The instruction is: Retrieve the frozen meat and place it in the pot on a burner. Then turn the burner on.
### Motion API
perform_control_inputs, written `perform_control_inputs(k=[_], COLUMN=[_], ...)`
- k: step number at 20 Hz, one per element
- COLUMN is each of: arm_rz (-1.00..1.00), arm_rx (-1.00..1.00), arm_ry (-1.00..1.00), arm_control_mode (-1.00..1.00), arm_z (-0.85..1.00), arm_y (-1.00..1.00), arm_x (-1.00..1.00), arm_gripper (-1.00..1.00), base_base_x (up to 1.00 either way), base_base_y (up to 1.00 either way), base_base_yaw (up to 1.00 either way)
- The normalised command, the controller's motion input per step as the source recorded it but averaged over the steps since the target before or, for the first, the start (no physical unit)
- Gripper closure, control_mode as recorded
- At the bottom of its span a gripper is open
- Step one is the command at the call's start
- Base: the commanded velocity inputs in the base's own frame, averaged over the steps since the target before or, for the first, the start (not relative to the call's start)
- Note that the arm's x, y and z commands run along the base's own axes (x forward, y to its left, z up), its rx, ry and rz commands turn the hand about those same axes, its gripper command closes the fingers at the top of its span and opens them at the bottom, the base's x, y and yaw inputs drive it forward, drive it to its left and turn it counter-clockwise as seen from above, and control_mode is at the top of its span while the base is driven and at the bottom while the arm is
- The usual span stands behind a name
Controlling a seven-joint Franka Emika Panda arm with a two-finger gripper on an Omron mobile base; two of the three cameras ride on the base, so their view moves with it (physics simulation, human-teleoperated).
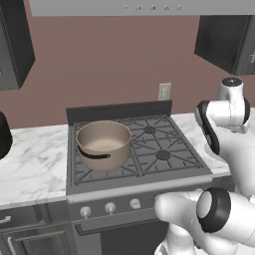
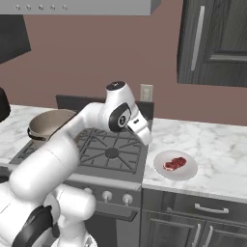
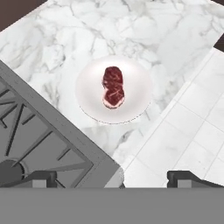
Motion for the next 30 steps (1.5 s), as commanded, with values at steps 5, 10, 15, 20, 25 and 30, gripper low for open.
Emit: perform_control_inputs(k=[5, 10, 15, 20, 25, 30], arm_rz=[0.00, 0.00, 0.00, 0.01, 0.00, 0.00], arm_rx=[0.00, 0.00, 0.00, 0.00, 0.00, 0.00], arm_ry=[0.00, 0.00, 0.00, 0.00, 0.01, 0.02], arm_control_mode=[-1.00, -1.00, -1.00, -1.00, -1.00, -1.00], arm_z=[-0.18, -0.18, -0.26, -0.28, -0.47, -0.51], arm_y=[-0.32, -0.25, -0.16, -0.15, -0.44, -0.42], arm_x=[0.06, 0.08, 0.30, 0.43, 0.37, 0.29], arm_gripper=[-1.00, -1.00, -1.00, -1.00, -1.00, -1.00], base_base_x=[0.00, 0.00, 0.00, 0.00, 0.00, 0.00], base_base_y=[0.00, 0.00, 0.00, 0.00, 0.00, 0.00], base_base_yaw=[0.00, 0.00, 0.00, 0.00, 0.00, 0.00])
